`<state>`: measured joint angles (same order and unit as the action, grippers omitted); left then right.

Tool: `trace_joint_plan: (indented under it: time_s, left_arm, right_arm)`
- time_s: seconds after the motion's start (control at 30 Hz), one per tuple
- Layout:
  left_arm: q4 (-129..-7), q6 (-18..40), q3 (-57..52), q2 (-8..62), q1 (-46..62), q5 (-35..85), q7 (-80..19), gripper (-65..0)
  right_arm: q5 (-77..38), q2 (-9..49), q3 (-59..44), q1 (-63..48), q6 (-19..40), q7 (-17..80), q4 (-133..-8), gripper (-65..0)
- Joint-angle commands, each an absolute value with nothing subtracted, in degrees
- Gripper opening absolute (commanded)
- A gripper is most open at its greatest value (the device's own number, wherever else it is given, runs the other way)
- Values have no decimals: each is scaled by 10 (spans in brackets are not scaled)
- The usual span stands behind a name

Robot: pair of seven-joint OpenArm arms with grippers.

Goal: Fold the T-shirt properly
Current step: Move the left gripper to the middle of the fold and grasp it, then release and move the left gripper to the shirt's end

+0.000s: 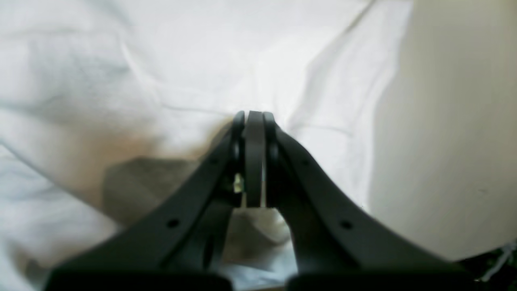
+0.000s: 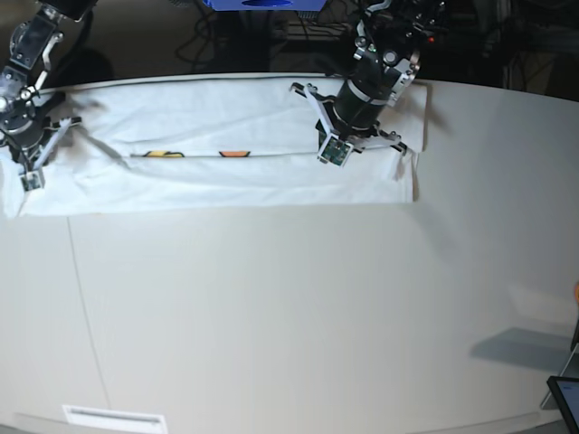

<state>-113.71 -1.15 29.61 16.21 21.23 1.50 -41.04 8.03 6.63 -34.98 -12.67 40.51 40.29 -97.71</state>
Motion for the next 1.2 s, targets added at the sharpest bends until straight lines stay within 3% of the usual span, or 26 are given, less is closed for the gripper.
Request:
trace_joint_plan:
  time_s: [0.0, 0.17, 0.5, 1.17]
  left_arm:
    - [-1145, -14, 295, 160, 212, 14, -394, -650]
    - [-1103, -14, 294, 158, 196, 22, -440, -650]
    - [-991, -14, 294, 158, 124, 75, -442, -650]
    - [-896, -14, 298, 118, -27, 138, -443, -650]
  right_arm:
    - [80, 78, -352, -123, 400, 393, -976, -644]
    - [80, 78, -354, -111, 400, 392, -939, -643]
    - [81, 80, -351, -71, 400, 391, -873, -644]
    - [81, 163, -314, 75, 400, 319, -647, -646]
